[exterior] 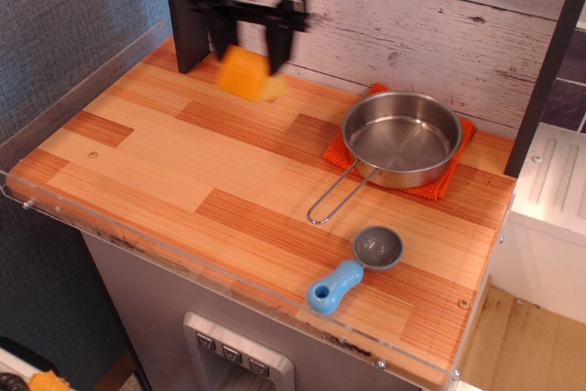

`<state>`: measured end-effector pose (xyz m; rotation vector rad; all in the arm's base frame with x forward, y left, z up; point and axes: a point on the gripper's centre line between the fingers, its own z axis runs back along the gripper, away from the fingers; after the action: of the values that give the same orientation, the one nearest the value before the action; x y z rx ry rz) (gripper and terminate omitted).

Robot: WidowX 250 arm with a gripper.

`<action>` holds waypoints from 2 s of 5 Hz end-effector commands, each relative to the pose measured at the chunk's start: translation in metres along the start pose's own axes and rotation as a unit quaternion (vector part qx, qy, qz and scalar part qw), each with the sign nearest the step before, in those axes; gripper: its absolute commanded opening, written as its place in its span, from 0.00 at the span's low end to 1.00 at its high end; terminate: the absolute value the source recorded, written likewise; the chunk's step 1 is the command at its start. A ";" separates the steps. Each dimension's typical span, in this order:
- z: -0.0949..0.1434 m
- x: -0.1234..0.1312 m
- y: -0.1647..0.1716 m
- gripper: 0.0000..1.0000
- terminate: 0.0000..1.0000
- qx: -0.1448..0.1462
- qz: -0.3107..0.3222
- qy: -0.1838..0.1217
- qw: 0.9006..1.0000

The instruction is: Take the cheese from the pan and put it on the table

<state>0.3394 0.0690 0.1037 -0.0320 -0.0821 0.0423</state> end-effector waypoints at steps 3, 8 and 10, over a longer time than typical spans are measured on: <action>-0.010 0.006 0.076 0.00 0.00 0.052 -0.017 -0.041 0.998; 0.003 0.002 0.090 1.00 0.00 0.014 -0.051 -0.017 0.998; 0.027 -0.018 0.051 1.00 0.00 0.023 -0.057 -0.029 0.998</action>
<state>0.3229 0.1249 0.1063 -0.0103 -0.0874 -0.0619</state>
